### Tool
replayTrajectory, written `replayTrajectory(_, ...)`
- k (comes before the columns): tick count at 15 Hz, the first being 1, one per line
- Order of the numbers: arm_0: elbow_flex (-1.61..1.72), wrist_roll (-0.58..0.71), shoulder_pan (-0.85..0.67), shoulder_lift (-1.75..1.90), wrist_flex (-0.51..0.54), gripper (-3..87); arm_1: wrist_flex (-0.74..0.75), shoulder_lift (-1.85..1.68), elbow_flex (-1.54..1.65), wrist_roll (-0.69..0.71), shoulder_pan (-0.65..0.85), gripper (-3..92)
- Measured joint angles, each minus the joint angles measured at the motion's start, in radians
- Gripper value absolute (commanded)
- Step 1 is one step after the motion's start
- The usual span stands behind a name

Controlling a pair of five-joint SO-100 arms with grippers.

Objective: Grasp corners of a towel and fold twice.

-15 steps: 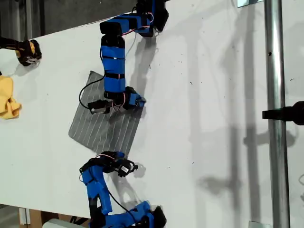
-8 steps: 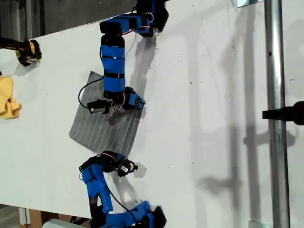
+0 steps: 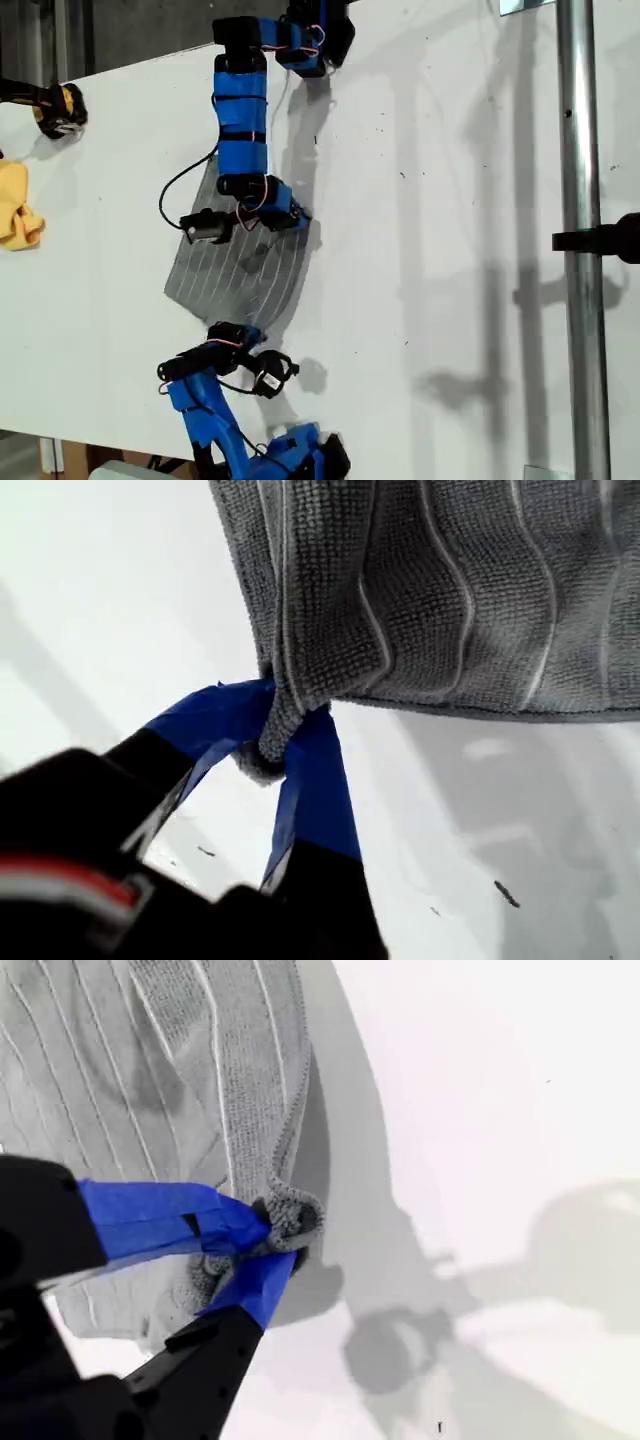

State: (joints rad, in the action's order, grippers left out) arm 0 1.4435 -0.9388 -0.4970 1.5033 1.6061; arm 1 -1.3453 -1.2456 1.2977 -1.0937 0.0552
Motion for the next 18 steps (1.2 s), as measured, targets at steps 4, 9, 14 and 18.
replayTrajectory(4,0.227,-0.187,0.129,0.241,0.009,-2.8,-0.003,0.000,-0.066,-0.003,-0.143,-0.2)
replayTrajectory(9,0.247,-0.146,0.069,0.293,-0.005,-2.8,-0.080,-0.046,-0.072,0.020,-0.095,-0.2)
replayTrajectory(14,0.158,0.124,-0.167,0.215,-0.187,-2.8,-0.114,-0.218,0.044,0.118,0.144,-0.2)
replayTrajectory(18,-0.046,0.291,-0.255,0.005,-0.288,-2.8,-0.078,-0.245,0.149,0.215,0.354,-0.2)
